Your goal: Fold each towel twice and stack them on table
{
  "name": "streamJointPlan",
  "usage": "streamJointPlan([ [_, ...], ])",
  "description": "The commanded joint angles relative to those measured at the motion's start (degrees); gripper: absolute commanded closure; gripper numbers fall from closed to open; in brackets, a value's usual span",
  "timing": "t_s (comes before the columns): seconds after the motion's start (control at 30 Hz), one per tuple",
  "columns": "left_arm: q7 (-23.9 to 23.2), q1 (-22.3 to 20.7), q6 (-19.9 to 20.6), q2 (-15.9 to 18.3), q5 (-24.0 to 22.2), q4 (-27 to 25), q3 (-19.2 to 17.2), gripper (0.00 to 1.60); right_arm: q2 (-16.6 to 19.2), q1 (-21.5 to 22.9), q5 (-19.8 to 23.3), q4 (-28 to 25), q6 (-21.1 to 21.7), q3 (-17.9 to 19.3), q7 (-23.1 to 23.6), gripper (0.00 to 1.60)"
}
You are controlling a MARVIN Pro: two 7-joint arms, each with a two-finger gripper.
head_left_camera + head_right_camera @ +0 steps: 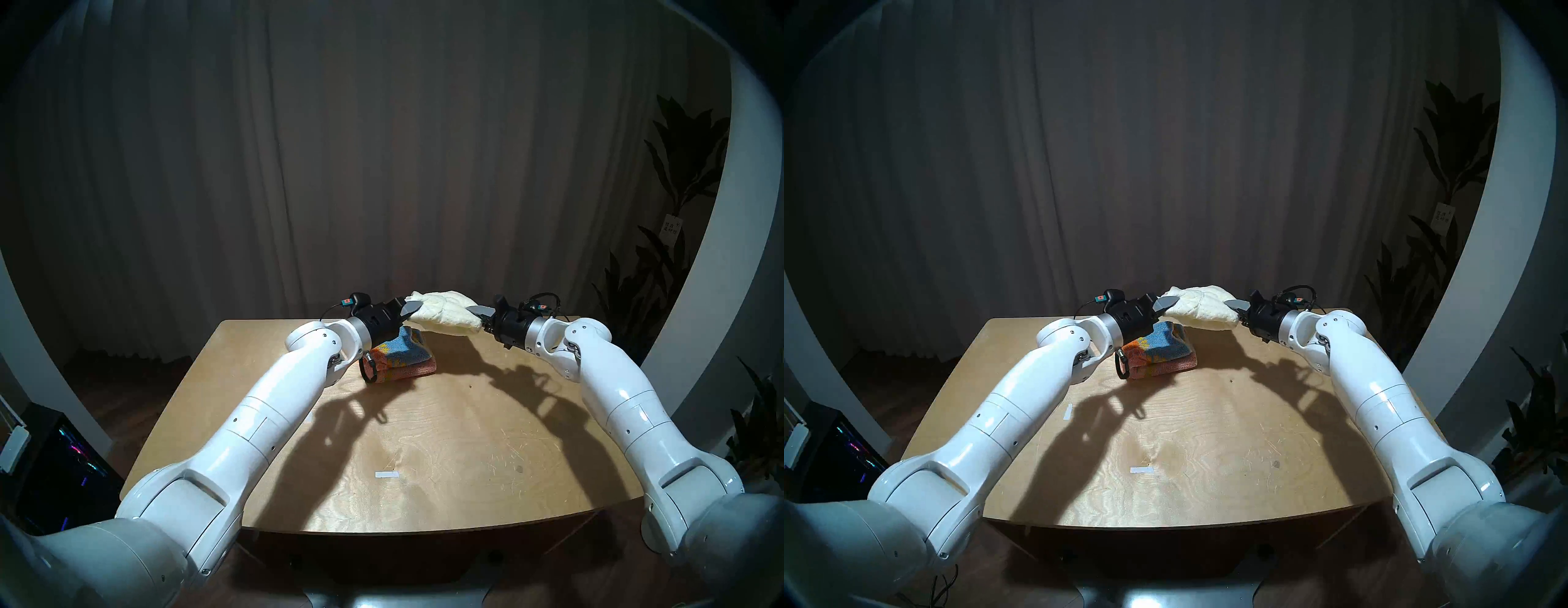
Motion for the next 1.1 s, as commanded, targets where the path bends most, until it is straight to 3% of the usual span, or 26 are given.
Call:
streamJointPlan([
  [0.0, 2.3, 3.83, -3.61, 3.16, 0.63, -6.05, -2.27, 1.6, -3.27, 5.08, -2.28, 1.87, -1.51, -1.71, 1.16, 1.6],
  [0.47, 7.26, 9.52, -9.57, 5.26, 3.59, -10.73, -4.17, 1.6, -7.74, 9.05, -8.63, 9.0, -3.52, -8.08, 6.22, 1.6],
  [0.57, 9.09, 10.87, -9.74, 5.07, 3.28, -10.7, -4.62, 1.6, -8.57, 10.78, -11.14, 12.83, -3.94, -10.3, 8.93, 1.6],
  [0.8, 9.51, 11.57, -9.66, 4.74, 3.82, -9.19, -3.87, 1.6, -9.42, 11.81, -12.98, 15.4, -4.87, -11.85, 10.68, 1.6],
  [1.07, 10.77, 11.15, -9.52, 4.03, 4.69, -7.27, -3.13, 1.6, -10.31, 12.94, -14.1, 17.67, -5.44, -12.58, 10.42, 1.6],
])
